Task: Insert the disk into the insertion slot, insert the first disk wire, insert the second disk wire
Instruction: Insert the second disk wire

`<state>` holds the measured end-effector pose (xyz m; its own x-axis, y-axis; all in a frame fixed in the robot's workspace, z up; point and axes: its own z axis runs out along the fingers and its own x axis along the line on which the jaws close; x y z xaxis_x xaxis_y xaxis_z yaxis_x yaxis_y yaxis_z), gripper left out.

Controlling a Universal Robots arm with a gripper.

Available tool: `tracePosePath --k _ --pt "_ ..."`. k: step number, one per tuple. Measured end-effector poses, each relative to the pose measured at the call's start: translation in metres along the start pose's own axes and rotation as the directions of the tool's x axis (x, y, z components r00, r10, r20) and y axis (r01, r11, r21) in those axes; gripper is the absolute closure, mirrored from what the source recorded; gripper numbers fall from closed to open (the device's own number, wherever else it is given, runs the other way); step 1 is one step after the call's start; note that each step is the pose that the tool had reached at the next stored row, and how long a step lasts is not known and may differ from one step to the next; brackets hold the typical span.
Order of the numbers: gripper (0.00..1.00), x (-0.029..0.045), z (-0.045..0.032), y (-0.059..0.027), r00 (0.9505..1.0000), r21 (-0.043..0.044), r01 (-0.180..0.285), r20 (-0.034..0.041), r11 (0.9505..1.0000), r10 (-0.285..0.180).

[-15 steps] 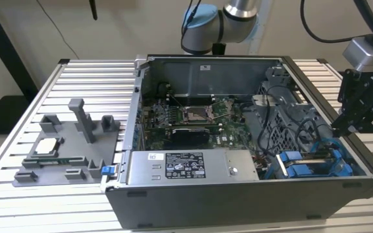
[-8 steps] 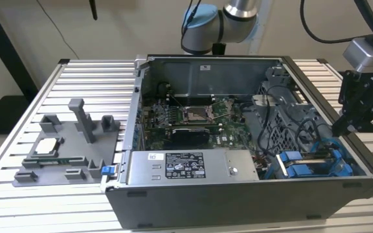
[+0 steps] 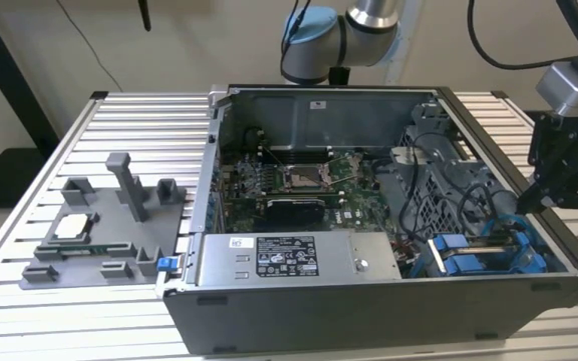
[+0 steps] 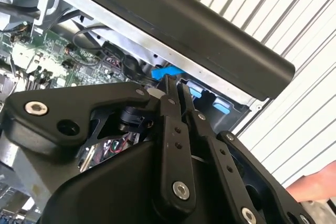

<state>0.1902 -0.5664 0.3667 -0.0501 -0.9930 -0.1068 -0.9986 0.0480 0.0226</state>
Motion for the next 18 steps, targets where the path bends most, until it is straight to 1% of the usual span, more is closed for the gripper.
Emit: tracePosePath --k 9,18 --pt "1.00 0.0003 -0.0009 0.0000 1.0000 0.0000 0.000 -0.0001 1.0000 0.000" --pt "1.00 -0.0010 -0.0131 0.0022 1.0000 0.0040 0.000 0.0001 1.0000 0.000"
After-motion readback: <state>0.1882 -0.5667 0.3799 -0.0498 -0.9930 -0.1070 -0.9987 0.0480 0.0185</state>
